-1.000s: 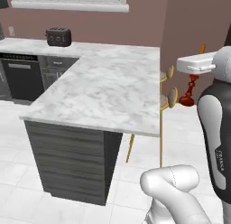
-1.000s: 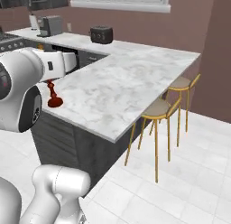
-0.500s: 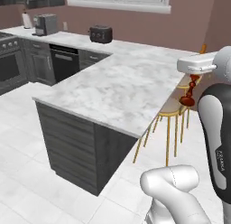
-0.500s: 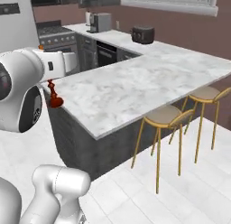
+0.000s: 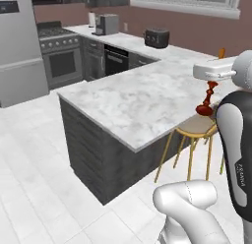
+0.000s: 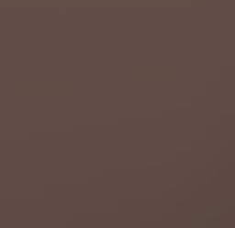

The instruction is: Get the candle and the liquor from the cabinet and move them to the dining counter.

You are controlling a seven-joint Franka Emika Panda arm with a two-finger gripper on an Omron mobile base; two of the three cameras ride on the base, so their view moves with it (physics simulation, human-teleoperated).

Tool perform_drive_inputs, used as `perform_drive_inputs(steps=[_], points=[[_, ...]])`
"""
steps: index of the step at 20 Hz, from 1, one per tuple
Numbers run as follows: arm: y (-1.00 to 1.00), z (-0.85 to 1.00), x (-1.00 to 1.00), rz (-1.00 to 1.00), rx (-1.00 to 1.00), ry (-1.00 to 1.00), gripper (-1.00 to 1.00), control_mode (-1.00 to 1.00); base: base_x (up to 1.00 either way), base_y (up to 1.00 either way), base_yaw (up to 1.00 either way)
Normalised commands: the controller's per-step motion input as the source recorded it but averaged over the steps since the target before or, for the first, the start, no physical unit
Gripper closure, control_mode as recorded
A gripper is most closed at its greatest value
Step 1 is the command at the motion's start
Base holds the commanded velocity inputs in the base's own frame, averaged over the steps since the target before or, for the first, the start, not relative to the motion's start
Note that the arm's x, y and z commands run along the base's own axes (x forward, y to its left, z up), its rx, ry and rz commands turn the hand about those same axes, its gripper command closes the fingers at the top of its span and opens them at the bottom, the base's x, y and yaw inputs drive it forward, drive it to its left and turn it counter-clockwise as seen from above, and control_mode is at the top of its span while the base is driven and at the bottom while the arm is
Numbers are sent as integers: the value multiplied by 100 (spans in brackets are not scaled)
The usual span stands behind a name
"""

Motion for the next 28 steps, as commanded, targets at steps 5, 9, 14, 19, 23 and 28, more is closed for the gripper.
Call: perform_drive_inputs(steps=[5,9,14,19,23,28], points=[[0,0,0,0,0,0,100,100,0,-100,57],[0,0,0,0,0,0,100,100,0,-100,58],[0,0,0,0,0,0,100,100,3,-100,53],[0,0,0,0,0,0,100,100,6,-77,24],[0,0,0,0,0,0,100,100,42,-29,-2],[0,0,0,0,0,0,100,100,45,-10,-9]])
